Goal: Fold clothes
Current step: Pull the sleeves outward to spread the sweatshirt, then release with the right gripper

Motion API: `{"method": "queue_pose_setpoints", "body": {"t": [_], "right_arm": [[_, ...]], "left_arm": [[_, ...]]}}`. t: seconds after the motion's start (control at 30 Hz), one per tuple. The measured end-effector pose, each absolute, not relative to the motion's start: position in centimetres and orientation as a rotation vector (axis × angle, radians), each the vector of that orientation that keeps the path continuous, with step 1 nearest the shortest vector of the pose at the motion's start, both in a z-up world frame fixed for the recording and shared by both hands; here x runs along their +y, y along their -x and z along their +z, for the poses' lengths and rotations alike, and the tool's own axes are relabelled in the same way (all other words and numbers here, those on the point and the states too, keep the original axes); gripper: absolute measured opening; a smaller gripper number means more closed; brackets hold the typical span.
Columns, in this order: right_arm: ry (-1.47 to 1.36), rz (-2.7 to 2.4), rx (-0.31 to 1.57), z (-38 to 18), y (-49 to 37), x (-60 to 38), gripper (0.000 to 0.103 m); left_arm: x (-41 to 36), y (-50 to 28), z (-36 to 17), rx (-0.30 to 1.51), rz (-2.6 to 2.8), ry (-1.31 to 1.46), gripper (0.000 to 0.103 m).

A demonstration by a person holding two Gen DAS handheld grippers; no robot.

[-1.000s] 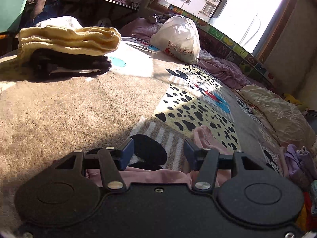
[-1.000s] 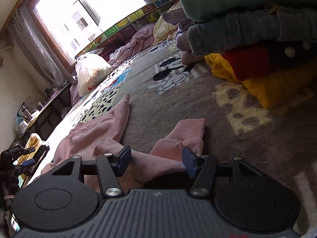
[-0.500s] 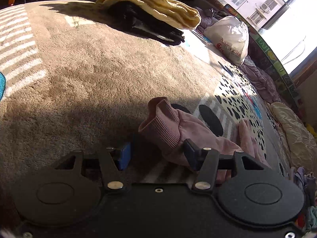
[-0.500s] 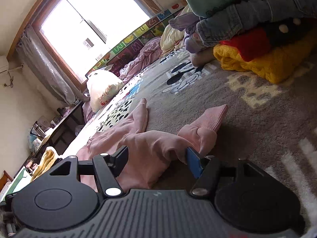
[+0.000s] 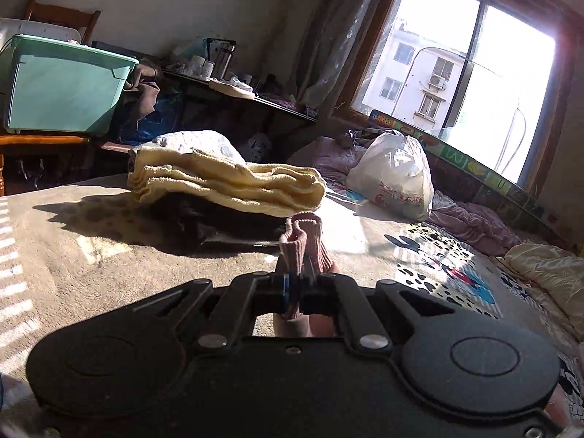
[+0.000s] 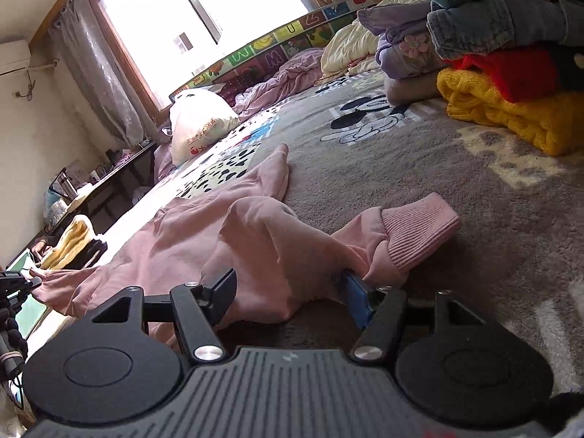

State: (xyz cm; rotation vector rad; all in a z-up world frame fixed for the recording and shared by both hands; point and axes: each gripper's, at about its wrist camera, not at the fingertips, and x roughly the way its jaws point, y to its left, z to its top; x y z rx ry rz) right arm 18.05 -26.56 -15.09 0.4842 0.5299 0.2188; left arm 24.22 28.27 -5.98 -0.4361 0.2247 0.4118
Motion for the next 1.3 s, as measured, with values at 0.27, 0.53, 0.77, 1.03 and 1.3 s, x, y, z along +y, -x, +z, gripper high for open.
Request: {"method": "queue_pose_setpoints", "body": {"t": [0.27, 0.53, 0.77, 1.03, 1.3], "right_arm": [[-0.452, 0.218, 0.529, -15.2, -18.0, -26.1, 0.067], [-0.448, 0.202, 0.507, -14.8, -16.9, -26.0, 0.066], [-0.492, 0.254, 0.445, -13.5, -14.5, -25.7, 0.067], [-0.662, 0.383, 0.607, -15.8, -15.0, -24.0, 0.067], [-0.822, 0.384, 0.618, -17.2, -15.9, -24.8, 0.068]], "left_arm": [[31.9, -26.7, -9.0, 0.372, 0.563, 0.552, 0.053], [33.3, -21.7, -11.6, 0.497, 0.406, 0.946, 0.053], [31.1, -24.9, -12.0, 0.483, 0.318, 0.842, 0.001], [33.4, -25.4, -11.6, 0.477, 0.500, 0.790, 0.043], [29.4, -20.7, -9.8, 0.529, 0.339, 0.838, 0.049]]}}
